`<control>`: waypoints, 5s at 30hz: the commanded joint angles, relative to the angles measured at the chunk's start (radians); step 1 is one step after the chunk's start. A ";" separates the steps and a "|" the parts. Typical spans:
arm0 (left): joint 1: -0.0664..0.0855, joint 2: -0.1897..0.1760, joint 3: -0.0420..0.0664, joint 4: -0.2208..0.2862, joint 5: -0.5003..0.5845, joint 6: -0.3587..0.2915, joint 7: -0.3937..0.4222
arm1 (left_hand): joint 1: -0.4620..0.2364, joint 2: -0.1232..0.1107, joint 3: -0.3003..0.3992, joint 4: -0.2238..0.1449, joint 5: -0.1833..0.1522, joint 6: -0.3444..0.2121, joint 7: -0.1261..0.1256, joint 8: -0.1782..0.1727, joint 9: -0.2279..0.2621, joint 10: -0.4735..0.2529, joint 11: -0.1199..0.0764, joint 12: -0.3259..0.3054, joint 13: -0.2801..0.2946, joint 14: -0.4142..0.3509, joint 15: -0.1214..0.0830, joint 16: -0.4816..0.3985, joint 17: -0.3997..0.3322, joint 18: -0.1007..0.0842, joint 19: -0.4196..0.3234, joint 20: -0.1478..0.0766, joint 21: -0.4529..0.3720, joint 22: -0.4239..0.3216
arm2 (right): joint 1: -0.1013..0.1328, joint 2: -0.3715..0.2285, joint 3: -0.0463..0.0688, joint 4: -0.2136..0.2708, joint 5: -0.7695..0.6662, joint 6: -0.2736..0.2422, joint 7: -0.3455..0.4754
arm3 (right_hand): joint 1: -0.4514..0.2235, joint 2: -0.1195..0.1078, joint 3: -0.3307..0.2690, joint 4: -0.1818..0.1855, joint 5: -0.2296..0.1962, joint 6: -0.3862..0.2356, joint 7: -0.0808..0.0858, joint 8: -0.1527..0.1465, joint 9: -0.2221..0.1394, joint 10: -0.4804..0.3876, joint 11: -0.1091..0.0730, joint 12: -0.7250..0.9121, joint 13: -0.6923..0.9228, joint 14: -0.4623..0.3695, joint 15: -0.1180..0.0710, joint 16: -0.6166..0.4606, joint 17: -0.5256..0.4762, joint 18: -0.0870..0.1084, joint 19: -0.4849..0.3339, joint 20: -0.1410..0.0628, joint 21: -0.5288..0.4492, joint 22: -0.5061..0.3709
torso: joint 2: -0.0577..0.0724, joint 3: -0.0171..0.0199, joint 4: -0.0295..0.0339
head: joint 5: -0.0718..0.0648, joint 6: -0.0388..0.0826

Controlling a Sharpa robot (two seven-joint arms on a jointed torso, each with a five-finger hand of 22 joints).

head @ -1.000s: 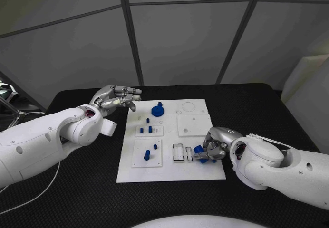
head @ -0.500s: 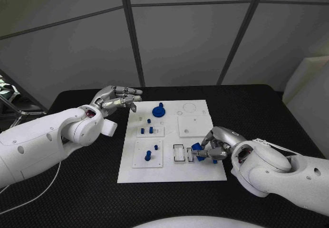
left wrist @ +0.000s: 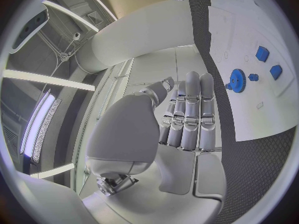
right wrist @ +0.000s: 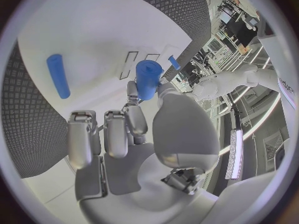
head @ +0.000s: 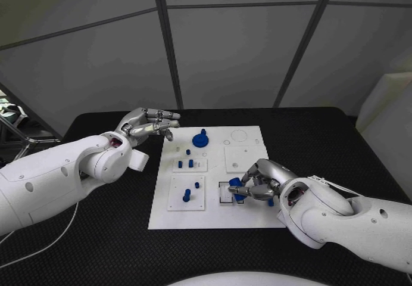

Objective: Assemble the parts on the task board

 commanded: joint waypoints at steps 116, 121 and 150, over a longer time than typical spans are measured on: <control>0.000 -0.011 0.000 0.008 0.004 0.021 -0.013 | -0.004 0.010 -0.003 -0.003 0.002 -0.001 0.004 -0.007 0.002 -0.011 0.000 -0.003 0.004 -0.002 0.008 -0.011 -0.002 -0.013 -0.002 0.005 -0.009 -0.004 | 0.014 -0.214 0.050 0.005 -0.042 0.135 0.126 | 0.162 0.114 -0.239 -0.173 0.058 -0.051 0.017 -0.056 0.017 -0.013 0.011 -0.139 -0.049 0.059 0.011 -0.020 0.044 -0.006 0.093 0.008 -0.006 0.230 | 0.002 0.0040 -0.0155 | -0.028 0.010; -0.002 -0.013 0.000 0.011 0.004 0.021 -0.012 | -0.004 0.010 -0.003 -0.003 0.002 -0.001 0.004 -0.007 0.002 -0.011 0.000 -0.003 0.004 -0.002 0.008 -0.011 -0.002 -0.013 -0.002 0.005 -0.009 -0.004 | 0.011 -0.221 0.050 0.010 -0.060 0.170 0.100 | 0.130 0.110 -0.263 -0.153 0.058 -0.029 0.013 -0.053 0.010 -0.008 0.008 -0.137 -0.046 0.060 0.009 -0.018 0.048 -0.007 0.094 0.006 -0.004 0.232 | 0.000 0.0026 -0.0132 | -0.038 0.011; -0.008 -0.016 0.000 0.008 0.004 0.023 -0.013 | -0.004 0.010 -0.003 -0.003 0.002 -0.001 0.004 -0.007 0.002 -0.011 0.000 -0.003 0.004 -0.002 0.008 -0.011 -0.002 -0.013 -0.002 0.005 -0.009 -0.004 | -0.023 -0.185 0.048 -0.010 -0.123 0.277 0.011 | 0.097 0.095 -0.282 -0.099 0.060 0.003 0.004 -0.049 0.017 -0.004 0.001 -0.134 -0.038 0.061 0.004 -0.017 0.052 -0.008 0.096 0.000 -0.002 0.236 | 0.002 0.0011 -0.0094 | -0.044 0.005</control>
